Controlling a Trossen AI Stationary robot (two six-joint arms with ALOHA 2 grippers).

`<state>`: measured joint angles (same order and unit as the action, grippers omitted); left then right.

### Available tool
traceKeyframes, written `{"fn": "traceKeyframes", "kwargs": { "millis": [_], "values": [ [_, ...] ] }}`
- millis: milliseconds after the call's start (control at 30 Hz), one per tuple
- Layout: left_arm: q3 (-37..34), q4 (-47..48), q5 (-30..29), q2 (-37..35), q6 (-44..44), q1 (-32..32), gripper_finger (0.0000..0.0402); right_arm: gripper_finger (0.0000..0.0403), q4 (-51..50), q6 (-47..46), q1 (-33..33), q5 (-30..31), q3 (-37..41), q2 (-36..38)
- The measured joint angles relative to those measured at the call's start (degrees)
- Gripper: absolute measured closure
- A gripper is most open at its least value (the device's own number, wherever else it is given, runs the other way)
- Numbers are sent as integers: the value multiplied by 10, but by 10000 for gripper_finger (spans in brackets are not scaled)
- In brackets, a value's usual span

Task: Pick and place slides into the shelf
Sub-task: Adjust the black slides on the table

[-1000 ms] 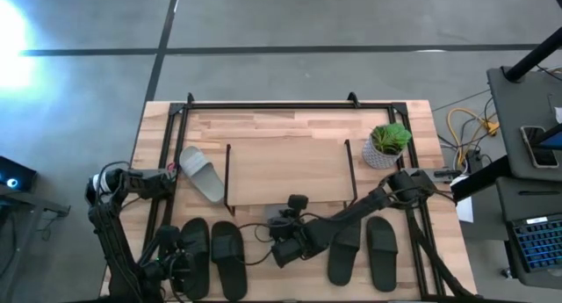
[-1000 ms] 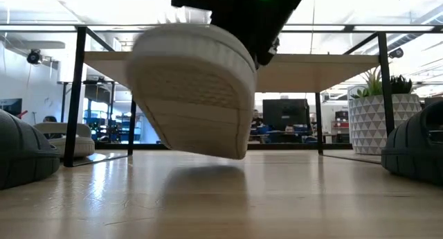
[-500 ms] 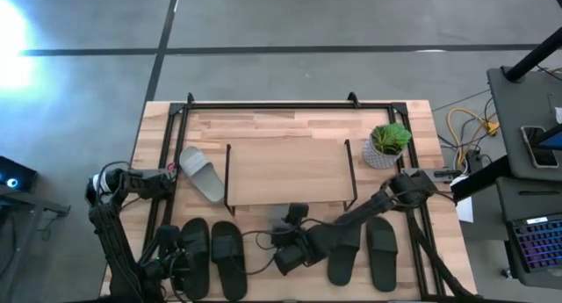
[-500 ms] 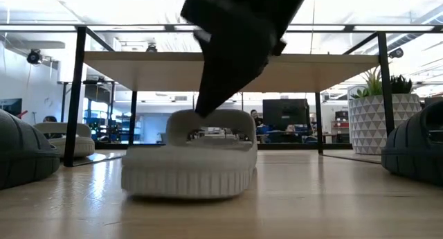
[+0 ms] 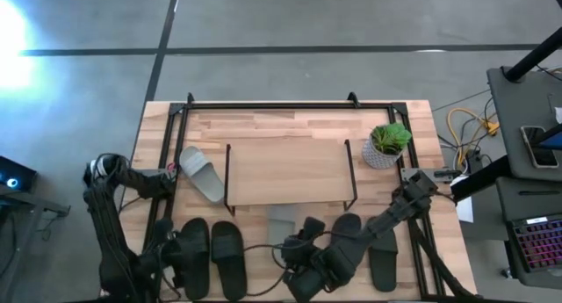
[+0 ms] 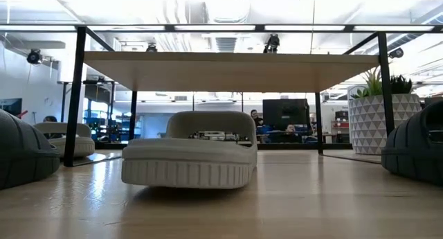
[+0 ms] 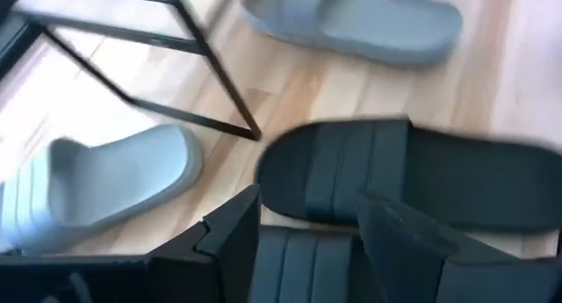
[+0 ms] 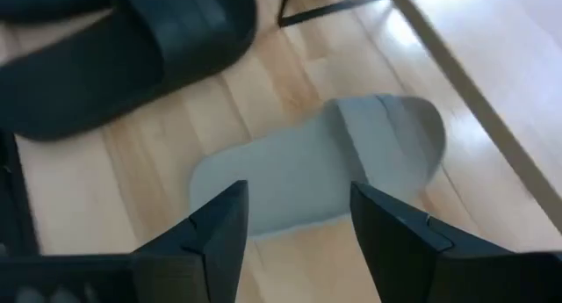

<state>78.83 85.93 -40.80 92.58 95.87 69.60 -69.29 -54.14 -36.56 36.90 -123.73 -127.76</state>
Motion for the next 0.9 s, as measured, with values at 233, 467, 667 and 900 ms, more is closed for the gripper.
{"fn": "traceKeyframes", "kwargs": {
  "millis": [233,467,667,900],
  "values": [
    [-62,-143,14,-103,-45,-52,226,211,-117,-124,-1,-85,-43,7],
    [-127,-360,45,-152,-193,-114,226,270,-103,-180,-28,-103,-42,26],
    [-125,-360,46,-166,-217,-147,226,384,-122,-251,-56,-101,-42,31],
    [-123,-361,48,-199,-212,-178,226,394,-182,-419,-83,-46,-41,53]
  ]
}}
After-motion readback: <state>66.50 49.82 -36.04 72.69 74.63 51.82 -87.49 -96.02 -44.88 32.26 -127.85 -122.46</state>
